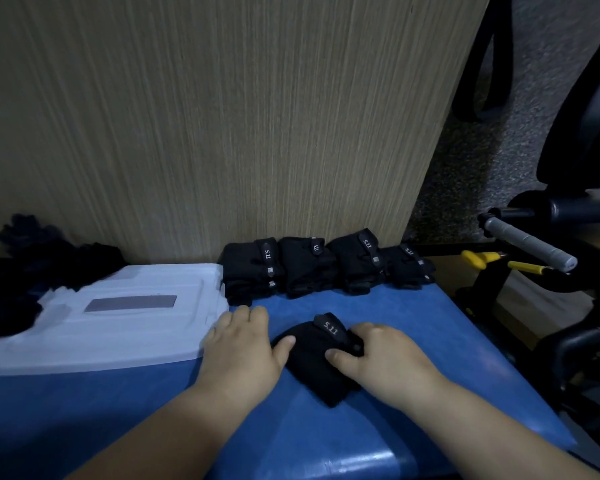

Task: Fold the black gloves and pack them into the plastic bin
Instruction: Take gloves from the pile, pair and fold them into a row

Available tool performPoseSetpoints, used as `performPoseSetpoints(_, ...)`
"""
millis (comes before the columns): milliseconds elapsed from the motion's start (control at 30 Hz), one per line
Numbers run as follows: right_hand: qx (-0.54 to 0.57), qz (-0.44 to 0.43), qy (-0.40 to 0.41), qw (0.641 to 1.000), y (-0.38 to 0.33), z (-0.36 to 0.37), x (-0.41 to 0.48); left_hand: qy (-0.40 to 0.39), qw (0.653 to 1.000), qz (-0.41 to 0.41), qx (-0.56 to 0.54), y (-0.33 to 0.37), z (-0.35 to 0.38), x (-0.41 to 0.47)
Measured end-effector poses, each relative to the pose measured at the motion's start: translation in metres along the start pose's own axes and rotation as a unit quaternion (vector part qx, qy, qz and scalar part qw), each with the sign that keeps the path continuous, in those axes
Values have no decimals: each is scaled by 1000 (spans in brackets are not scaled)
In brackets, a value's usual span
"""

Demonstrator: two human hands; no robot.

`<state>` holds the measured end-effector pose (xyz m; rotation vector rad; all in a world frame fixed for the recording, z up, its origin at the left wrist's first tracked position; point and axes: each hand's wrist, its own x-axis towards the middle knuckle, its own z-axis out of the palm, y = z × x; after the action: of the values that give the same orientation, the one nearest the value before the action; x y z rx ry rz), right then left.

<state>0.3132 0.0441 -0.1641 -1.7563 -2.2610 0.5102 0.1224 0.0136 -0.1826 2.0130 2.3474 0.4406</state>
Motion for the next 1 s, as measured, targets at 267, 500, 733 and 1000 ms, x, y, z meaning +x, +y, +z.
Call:
performPoseSetpoints(267,65,60,-42,995,-2,-6,-4,-99,977,-57,-181,21,-6,2)
performPoseSetpoints(500,224,61,3,973,8,-9,0,-103,836,-160,-515,54,-9,21)
performPoseSetpoints(733,634,100,20,767,25,-29,11,-61,755,-147,-636,103,-13,48)
performPoseSetpoints(1000,604,92,190,769,59,-53,46,-4,875,-31,-483,146,-11,81)
